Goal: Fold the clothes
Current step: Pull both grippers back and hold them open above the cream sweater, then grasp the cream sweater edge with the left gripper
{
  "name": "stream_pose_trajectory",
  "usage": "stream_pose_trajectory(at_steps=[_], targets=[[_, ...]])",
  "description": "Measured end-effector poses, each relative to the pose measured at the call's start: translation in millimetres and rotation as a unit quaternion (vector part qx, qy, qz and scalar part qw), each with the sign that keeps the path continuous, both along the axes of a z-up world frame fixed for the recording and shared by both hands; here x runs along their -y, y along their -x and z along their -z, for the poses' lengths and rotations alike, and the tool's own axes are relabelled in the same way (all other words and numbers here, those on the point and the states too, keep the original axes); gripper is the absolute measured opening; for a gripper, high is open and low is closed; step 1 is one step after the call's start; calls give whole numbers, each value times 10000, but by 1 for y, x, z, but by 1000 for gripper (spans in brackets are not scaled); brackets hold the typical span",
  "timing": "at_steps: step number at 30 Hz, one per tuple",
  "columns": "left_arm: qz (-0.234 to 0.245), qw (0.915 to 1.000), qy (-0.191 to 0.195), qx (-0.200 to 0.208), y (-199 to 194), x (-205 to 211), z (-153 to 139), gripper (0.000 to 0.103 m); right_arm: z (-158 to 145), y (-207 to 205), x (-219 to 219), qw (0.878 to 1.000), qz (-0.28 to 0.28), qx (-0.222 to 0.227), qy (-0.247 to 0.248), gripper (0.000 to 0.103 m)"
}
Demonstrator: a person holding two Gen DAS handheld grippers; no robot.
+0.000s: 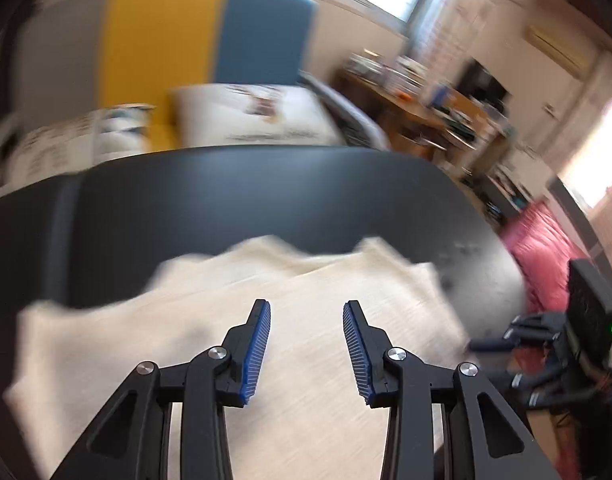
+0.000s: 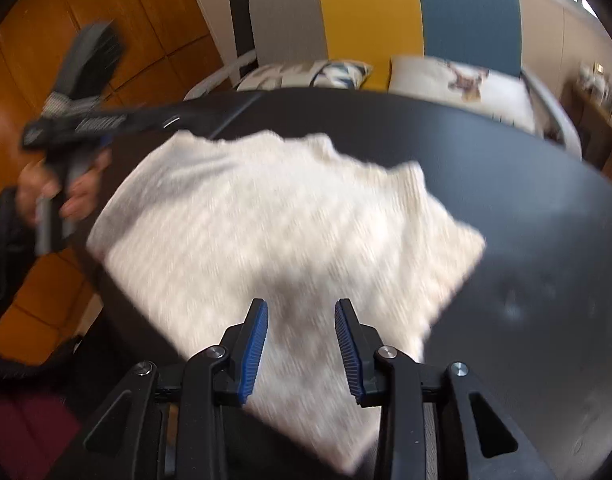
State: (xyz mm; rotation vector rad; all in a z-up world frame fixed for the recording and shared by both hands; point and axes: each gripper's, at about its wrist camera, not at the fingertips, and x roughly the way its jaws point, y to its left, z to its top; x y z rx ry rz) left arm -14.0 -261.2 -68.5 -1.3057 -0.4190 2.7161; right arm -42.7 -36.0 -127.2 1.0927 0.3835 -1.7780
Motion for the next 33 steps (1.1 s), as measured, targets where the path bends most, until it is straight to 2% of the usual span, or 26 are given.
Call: stream_pose_trajectory(at_steps=[2,5,8,12,14,16,19,22,24,25,28,30,33], targets=[[-316,9990,294,70,-25,27,2,39,4,1,32,10000,5,-50,0,35],[-657,9976,158,123,-52,64,12,39,1,1,67,9999,-25,-110,-106,35],[-721,9972,156,139,-62,73,26,39,13,4,109,9992,29,-192,-346,35],[-661,9974,120,279,-46,83,47,39,30,23,149,9966,229,-113,-782,35],[-731,9960,111,508,-33,87,61,39,41,35,154,9939,439,7,-1009,35],[-909,9927,-8,794,-23,95,81,39,48,44,153,9930,637,212,-976,35],[-1072,9917,-323,626,-26,102,81,39,52,50,147,9930,769,383,-806,35],[-1172,9899,-660,444,-40,113,69,39,48,51,142,9932,829,417,-699,35],[-1402,9848,-1006,201,-64,131,54,39,36,45,135,9943,885,297,-507,36],[-1582,9805,-1162,43,-82,143,46,40,27,39,131,9954,881,165,-348,36],[-2063,9665,-1502,-283,-136,175,28,42,11,14,121,9982,586,150,5,37],[-2311,9606,-1510,-337,-172,189,26,42,7,-2,118,9989,436,137,108,37],[-2456,9585,-1440,-128,-210,195,36,43,14,-26,116,9991,271,256,204,37]])
